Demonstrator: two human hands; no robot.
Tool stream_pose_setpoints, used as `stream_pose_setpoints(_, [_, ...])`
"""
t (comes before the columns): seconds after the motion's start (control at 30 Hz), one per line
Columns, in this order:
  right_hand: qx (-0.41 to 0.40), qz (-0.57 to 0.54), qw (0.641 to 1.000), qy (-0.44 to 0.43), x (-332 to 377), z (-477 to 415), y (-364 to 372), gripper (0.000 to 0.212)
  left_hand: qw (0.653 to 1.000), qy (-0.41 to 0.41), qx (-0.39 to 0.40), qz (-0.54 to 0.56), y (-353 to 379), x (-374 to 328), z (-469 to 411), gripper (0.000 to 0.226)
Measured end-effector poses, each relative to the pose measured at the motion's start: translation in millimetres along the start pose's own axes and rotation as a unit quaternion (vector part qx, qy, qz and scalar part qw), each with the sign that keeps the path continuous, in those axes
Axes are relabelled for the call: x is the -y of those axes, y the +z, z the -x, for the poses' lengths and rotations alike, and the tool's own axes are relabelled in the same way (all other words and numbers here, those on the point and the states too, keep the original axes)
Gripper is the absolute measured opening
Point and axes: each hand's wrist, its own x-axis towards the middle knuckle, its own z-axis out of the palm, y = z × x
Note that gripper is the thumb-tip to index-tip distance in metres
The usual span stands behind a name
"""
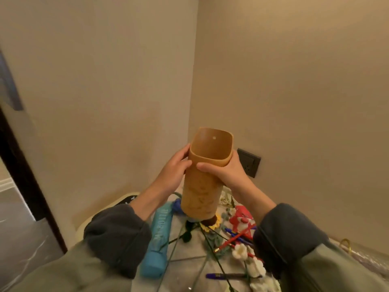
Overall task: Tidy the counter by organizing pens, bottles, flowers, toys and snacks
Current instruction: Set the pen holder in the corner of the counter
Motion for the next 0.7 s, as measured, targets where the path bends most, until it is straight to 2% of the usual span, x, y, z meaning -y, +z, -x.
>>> stream_pose_setpoints(0.23, [-0.057, 0.071, 0.993, -0.071, -6.6, -75.5, 13.2, 0.102, 0.999, 0.016, -0.019, 0.030, -26.4, 16.7, -63.4, 0.043])
stream_pose_setpoints(0.3, [-0.085, 0.081, 0.990, -0.079, -18.0, -96.1, 21.5, 0.102, 0.999, -0.018, -0.029, 0.018, -32.2, 36.3, -84.6, 0.041])
stream_pose_setpoints(0.37, [-0.106, 0.086, 0.988, -0.075, -30.8, -114.3, 27.6, 0.103, 0.994, -0.104, -0.031, -0.025, -37.3, 60.9, -103.2, 0.046])
stream_pose_setpoints(0.43, [-0.117, 0.078, 0.988, -0.063, -46.7, -133.2, 30.7, 0.104, 0.975, -0.204, -0.001, -0.092, -40.4, 90.5, -120.1, 0.055])
stream_pose_setpoints(0.47, [-0.120, 0.074, 0.988, -0.054, -55.0, -141.2, 31.8, 0.104, 0.966, -0.229, 0.025, -0.116, -40.2, 103.8, -127.2, 0.056])
stream_pose_setpoints(0.5, [-0.123, 0.071, 0.989, -0.048, -62.5, -148.8, 32.9, 0.104, 0.962, -0.238, 0.053, -0.125, -38.2, 116.0, -134.5, 0.053])
stream_pose_setpoints(0.6, [-0.121, 0.071, 0.990, -0.036, -83.1, -167.6, 36.0, 0.104, 0.951, -0.244, 0.110, -0.155, -26.5, 145.4, -154.2, 0.019])
stream_pose_setpoints(0.67, [-0.117, 0.068, 0.990, -0.031, -93.7, -177.5, 37.9, 0.106, 0.938, -0.257, 0.117, -0.200, -18.6, 165.7, -163.0, 0.018])
stream_pose_setpoints(0.7, [-0.114, 0.065, 0.991, -0.029, -97.6, -181.3, 39.2, 0.108, 0.928, -0.265, 0.123, -0.230, -15.0, 174.0, -165.4, 0.028])
